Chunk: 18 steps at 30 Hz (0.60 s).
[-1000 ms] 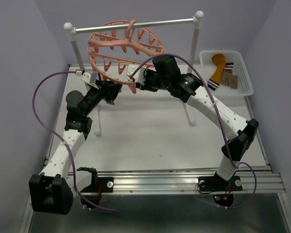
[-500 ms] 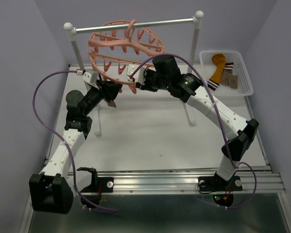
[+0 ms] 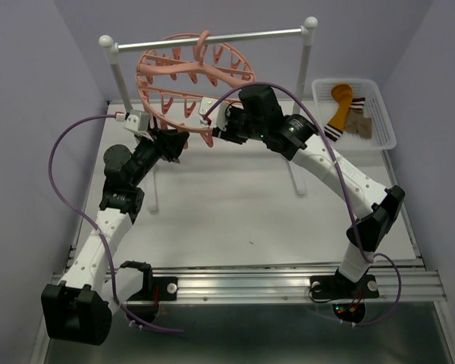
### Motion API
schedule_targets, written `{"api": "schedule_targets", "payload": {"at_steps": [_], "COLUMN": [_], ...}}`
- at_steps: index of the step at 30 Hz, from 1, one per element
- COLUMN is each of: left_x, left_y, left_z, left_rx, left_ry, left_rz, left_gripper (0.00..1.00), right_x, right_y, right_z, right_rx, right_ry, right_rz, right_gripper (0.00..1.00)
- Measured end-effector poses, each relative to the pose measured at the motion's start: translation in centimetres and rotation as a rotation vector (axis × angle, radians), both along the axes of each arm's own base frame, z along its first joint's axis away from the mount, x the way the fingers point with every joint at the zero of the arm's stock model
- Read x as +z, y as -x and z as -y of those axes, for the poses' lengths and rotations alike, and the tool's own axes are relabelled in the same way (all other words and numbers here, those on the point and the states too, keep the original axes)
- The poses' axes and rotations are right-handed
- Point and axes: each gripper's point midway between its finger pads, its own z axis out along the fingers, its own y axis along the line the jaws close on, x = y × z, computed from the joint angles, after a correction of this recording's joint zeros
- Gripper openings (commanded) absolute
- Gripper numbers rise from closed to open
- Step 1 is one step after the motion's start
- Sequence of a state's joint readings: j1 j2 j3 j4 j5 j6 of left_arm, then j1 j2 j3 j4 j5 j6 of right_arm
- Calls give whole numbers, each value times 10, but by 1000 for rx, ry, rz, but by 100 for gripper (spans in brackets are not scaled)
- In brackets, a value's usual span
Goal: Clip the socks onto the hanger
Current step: Open the clamp at the hanger.
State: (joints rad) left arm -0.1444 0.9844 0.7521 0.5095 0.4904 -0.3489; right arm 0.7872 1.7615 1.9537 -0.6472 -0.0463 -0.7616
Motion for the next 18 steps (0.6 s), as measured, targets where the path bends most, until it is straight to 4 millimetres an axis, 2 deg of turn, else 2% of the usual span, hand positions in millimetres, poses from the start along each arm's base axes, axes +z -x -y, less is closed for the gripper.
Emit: {"api": "schedule_targets", "payload": {"at_steps": [3, 12, 18], "left_x": [-2, -29, -30], "left_y": [1, -12, -15], "left_z": [1, 3, 5], "left_rx": [20, 103, 129], "left_ry": [19, 52, 85], "left_rz": [-29, -206, -251], "left_gripper": [0, 0, 0], "right_x": [0, 0, 1], "right_y": [-2, -6, -7], "right_z": [3, 8, 9], "right_rx": [-23, -65, -76], "right_ry": [2, 2, 3], "right_rz": [3, 3, 6], "right_gripper": [54, 56, 56]}}
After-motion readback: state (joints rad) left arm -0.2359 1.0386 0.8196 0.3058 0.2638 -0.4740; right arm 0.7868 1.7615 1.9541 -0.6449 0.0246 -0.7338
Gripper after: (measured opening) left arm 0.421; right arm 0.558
